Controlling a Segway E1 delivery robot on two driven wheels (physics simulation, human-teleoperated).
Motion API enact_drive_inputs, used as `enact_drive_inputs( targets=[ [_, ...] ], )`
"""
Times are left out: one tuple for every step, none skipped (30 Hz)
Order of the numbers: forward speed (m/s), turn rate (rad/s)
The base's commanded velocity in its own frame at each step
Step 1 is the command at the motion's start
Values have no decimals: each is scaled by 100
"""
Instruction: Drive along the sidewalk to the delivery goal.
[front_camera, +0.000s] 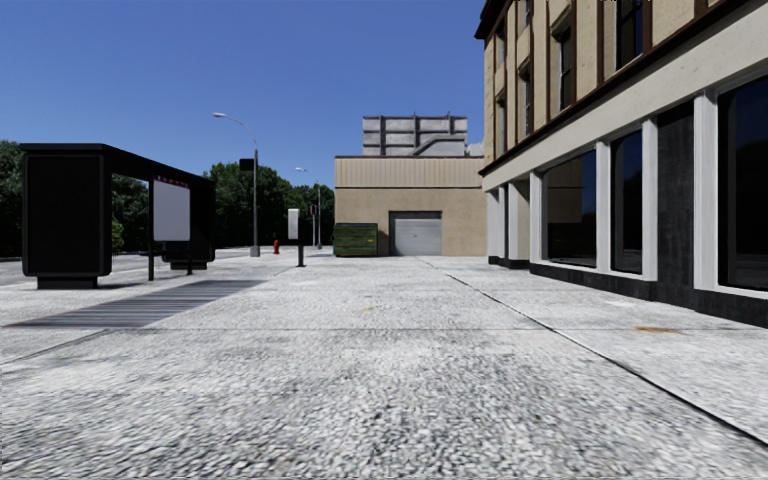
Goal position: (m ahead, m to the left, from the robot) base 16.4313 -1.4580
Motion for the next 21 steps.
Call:
enact_drive_inputs(
  targets=[
    [200,0],
    [200,0],
    [200,0],
    [200,0],
    [200,0],
    [200,0],
    [200,0],
    [200,0],
    [200,0],
    [200,0],
    [200,0],
    [200,0],
    [200,0],
    [200,0],
    [200,0],
    [200,0],
    [200,0],
    [200,0],
    [200,0],
    [200,-45],
    [200,-56]
  ],
)
